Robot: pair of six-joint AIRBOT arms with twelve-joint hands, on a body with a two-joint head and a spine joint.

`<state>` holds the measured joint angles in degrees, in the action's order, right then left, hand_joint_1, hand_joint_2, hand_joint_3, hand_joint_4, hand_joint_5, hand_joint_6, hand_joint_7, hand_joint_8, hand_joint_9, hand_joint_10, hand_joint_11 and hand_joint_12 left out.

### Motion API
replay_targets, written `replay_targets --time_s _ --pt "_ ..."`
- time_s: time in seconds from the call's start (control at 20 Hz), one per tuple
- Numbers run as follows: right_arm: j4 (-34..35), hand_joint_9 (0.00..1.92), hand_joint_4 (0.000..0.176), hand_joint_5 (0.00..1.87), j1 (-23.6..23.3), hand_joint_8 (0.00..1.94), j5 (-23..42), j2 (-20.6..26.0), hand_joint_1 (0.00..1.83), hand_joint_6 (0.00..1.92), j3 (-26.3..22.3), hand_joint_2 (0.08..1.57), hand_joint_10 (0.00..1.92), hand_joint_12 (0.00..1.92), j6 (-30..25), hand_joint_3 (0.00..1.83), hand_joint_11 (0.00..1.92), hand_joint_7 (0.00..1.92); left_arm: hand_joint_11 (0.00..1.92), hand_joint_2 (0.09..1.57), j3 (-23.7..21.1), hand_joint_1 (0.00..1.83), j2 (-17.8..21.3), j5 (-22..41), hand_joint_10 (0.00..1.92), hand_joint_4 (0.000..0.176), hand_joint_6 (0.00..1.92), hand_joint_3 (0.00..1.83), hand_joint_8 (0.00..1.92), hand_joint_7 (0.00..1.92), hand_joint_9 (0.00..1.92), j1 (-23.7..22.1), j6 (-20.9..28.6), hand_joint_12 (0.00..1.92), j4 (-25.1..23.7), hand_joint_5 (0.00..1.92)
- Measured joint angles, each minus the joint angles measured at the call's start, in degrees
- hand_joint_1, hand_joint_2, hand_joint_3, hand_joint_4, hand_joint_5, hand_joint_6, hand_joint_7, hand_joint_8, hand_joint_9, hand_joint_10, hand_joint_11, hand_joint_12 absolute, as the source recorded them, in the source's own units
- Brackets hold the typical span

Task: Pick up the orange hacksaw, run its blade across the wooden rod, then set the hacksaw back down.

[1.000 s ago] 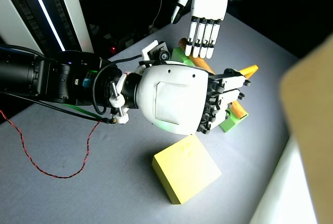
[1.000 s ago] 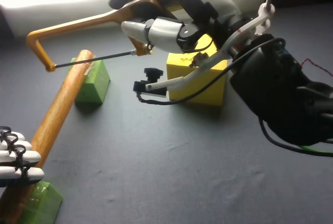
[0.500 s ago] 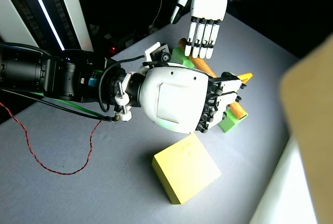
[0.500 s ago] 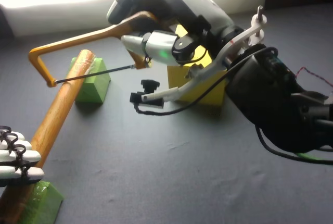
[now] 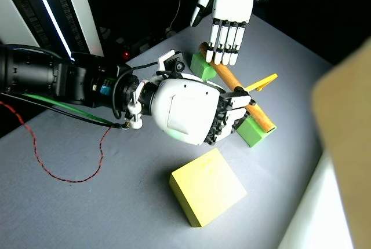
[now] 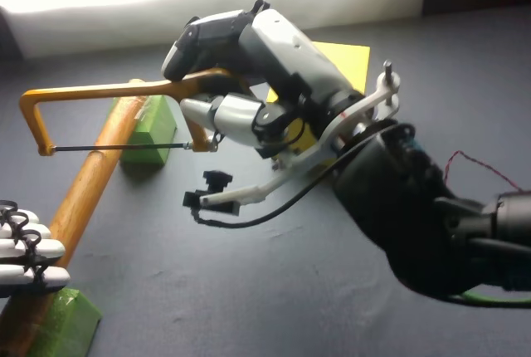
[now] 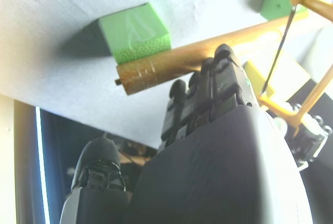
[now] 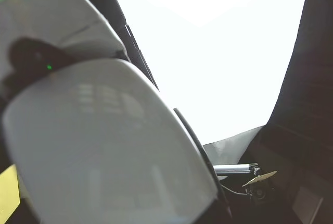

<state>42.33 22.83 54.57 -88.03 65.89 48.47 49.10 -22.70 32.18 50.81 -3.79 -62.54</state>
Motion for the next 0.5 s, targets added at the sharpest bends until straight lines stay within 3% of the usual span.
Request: replay_targets --time_s 0.15,0.3,0.4,0.5 --pt "0.61 1.01 0.0 0.79 0.66 1.07 2.73 -1.66 1.37 1.07 1.44 1.14 1.18 1.08 4.37 0.0 0.99 0.9 0.0 1.28 -0.02 0.0 0.0 0.04 0.0 0.0 0.0 0.0 0.0 0.03 0.01 0.0 0.0 0.0 -0.02 0.05" --pt "-0.63 1.0 0.0 0.77 0.7 1.07 6.8 -3.06 1.37 1.09 2.47 1.14 1.2 1.11 8.59 0.0 0.97 0.9 0.0 1.28 -0.02 0.0 0.0 0.0 0.01 0.0 0.0 0.0 0.01 0.03 0.02 0.0 0.0 0.0 0.0 0.05" --pt "-1.55 1.13 0.0 0.86 0.94 0.91 9.09 -3.91 1.39 0.97 3.21 1.09 1.03 1.07 9.03 0.0 1.02 1.01 0.0 1.29 -0.02 0.0 0.0 -0.02 0.01 0.0 0.0 0.0 0.0 0.03 0.02 -0.04 0.0 0.0 0.0 0.05" --pt "-2.64 1.03 0.0 0.83 0.94 1.02 9.46 -4.17 1.38 1.01 3.45 1.12 1.15 1.06 10.43 0.0 1.01 0.94 0.01 1.28 -0.09 0.0 0.0 -0.07 0.01 0.0 0.01 0.0 0.01 0.04 0.03 -0.07 0.0 0.0 -0.02 0.06"
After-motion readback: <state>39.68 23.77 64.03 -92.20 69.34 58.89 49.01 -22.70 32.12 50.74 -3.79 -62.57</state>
